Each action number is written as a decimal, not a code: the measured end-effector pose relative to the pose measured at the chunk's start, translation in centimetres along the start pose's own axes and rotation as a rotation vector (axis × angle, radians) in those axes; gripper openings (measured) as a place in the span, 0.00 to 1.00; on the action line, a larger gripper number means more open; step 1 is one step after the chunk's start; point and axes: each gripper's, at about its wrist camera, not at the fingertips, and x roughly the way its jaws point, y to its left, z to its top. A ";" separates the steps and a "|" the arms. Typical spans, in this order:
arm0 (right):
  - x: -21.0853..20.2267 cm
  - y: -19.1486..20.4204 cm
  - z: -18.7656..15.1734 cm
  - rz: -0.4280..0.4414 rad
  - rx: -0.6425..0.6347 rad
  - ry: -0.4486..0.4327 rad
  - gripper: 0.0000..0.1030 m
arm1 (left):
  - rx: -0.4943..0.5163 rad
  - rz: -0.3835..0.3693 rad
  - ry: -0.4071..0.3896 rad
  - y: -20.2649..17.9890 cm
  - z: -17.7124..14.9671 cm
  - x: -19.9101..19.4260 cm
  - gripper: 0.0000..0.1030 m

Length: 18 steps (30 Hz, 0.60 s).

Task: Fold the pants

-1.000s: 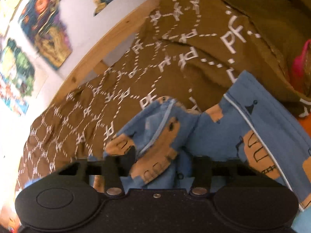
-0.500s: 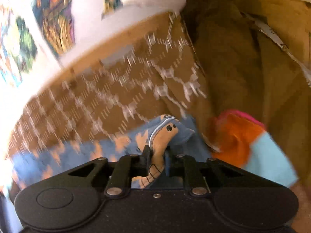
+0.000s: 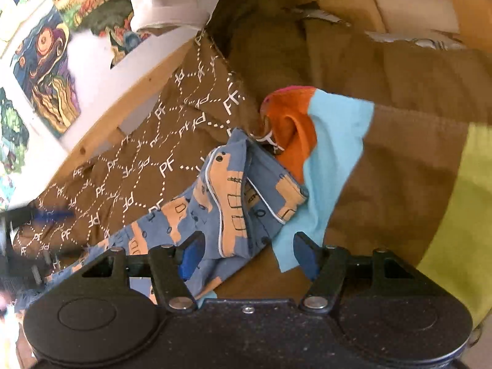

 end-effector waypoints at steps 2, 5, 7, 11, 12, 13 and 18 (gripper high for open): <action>0.3 1.4 -0.2 -0.002 -0.089 -0.028 0.65 | -0.074 -0.045 -0.006 0.6 3.4 0.8 0.79; 0.3 2.8 -0.5 -0.008 -0.201 -0.088 0.73 | -0.168 -0.133 -0.027 0.5 7.0 2.9 0.89; 0.5 3.1 -0.8 0.027 -0.222 -0.089 0.76 | -0.169 -0.178 -0.012 -0.5 8.6 5.0 0.90; 1.3 3.2 -1.1 0.070 -0.243 -0.085 0.77 | -0.125 -0.217 0.056 -2.7 9.7 9.0 0.90; 1.5 3.1 -1.1 0.075 -0.244 -0.082 0.77 | -0.126 -0.223 0.071 -2.9 9.8 9.9 0.90; 1.7 3.0 -1.0 0.081 -0.238 -0.079 0.76 | -0.129 -0.227 0.081 -3.0 9.8 10.5 0.89; 2.3 2.3 -0.6 0.089 -0.192 -0.059 0.53 | -0.133 -0.227 0.126 -3.7 9.8 12.9 0.62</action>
